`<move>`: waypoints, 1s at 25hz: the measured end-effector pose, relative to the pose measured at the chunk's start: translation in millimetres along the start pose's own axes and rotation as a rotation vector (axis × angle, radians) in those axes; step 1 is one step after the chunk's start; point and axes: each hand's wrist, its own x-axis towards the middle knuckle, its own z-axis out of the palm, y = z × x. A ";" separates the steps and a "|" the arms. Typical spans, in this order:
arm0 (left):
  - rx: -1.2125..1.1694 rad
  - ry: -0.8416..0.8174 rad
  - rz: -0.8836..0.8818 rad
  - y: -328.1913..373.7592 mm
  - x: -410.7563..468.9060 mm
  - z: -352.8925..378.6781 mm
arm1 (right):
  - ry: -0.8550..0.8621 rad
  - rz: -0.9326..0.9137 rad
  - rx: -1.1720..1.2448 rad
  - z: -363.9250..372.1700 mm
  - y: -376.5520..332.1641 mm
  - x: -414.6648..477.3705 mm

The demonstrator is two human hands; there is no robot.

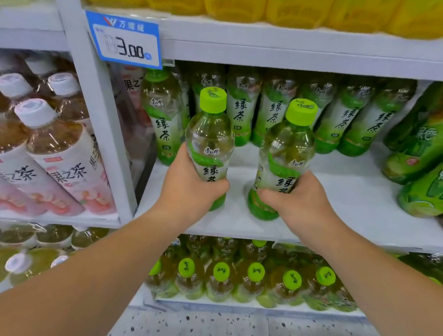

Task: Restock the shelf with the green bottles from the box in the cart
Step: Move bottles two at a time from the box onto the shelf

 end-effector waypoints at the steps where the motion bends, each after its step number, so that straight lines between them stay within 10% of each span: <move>1: -0.014 0.005 0.008 -1.2 1.0 0.4 | -0.011 -0.005 0.001 -0.1 2.6 0.9; 25: 0.127 0.217 0.008 -51.6 8.5 16.2 | 0.021 -0.181 -0.301 11.7 34.2 28.3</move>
